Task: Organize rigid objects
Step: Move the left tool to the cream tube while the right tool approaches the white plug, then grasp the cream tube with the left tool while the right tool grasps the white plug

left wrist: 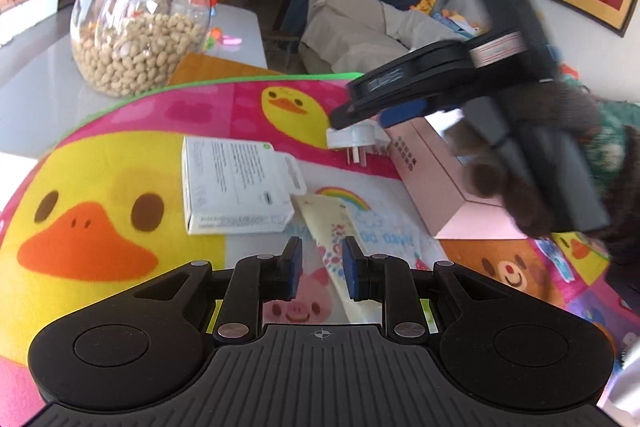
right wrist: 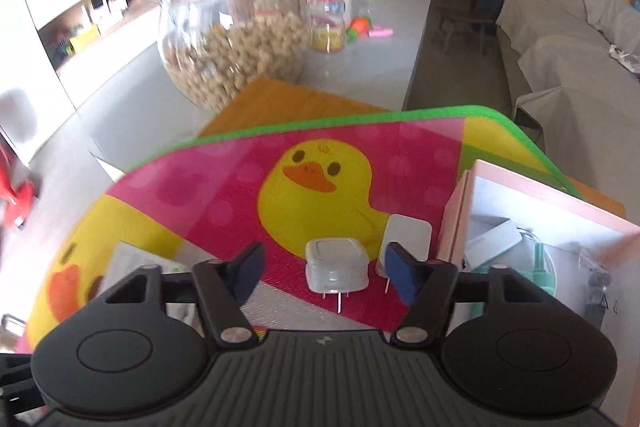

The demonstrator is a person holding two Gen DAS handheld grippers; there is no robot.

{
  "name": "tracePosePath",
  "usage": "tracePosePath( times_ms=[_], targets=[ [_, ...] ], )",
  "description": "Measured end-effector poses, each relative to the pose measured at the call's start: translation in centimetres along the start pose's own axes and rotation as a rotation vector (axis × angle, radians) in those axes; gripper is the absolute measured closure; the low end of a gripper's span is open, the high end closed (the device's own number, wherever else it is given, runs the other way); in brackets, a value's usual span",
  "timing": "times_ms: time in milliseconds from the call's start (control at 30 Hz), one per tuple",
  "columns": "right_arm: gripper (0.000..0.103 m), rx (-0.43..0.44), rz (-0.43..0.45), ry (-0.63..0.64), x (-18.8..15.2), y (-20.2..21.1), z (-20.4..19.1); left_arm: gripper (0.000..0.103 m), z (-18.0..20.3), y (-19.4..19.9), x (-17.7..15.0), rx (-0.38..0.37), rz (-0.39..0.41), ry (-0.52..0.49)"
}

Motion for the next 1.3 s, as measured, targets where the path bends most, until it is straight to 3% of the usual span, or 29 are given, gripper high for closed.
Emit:
tracePosePath(
  times_ms=[167,233,400,533,667,800,867,1000,1133,1300],
  targets=[
    [0.050,-0.068,-0.036,0.096,-1.7,-1.0,-0.2,0.079,-0.5,0.2,-0.4,0.004,-0.007,0.008],
    [0.064,-0.030,-0.041,0.107,-2.1,-0.1,-0.7,0.079,-0.5,0.2,-0.4,0.004,-0.012,0.022],
    [0.064,0.071,0.029,0.112,-3.2,5.2,-2.2,0.079,0.2,0.1,-0.7,0.000,-0.030,0.011],
    [0.083,0.145,0.107,0.090,-5.4,10.7,-2.2,0.079,0.6,-0.5,-0.8,0.013,-0.050,0.008],
    [0.083,0.113,0.157,0.060,-8.4,13.9,-0.5,0.079,0.8,-1.4,-0.7,0.042,-0.066,0.014],
    [0.082,0.114,0.149,0.017,-11.2,15.1,1.0,0.079,1.8,-1.9,-0.4,0.059,-0.071,-0.012],
    [0.076,0.142,0.133,-0.015,-12.4,15.2,1.3,0.079,2.3,-1.8,-0.2,0.061,-0.063,-0.024],
    [0.046,0.194,0.162,-0.086,-13.5,15.5,1.2,0.079,2.9,-1.4,0.1,0.078,-0.059,-0.055],
    [0.045,0.280,0.156,-0.142,-14.5,15.4,-0.2,0.079,3.2,-1.4,-0.2,0.096,-0.085,-0.081],
    [0.045,0.323,0.130,-0.123,-15.9,14.4,-2.3,0.079,3.3,-1.2,-0.1,0.105,-0.084,-0.079]
  ],
)
Point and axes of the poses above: each gripper's, at about its wrist camera, not at the fingertips, and y roughly against the way its jaws point, z to its right, x to its top, the point moved 9 cm from there along -y, roughly the way its jaws point, and after that the axes turned 13 degrees about z, right-handed, at the moved point
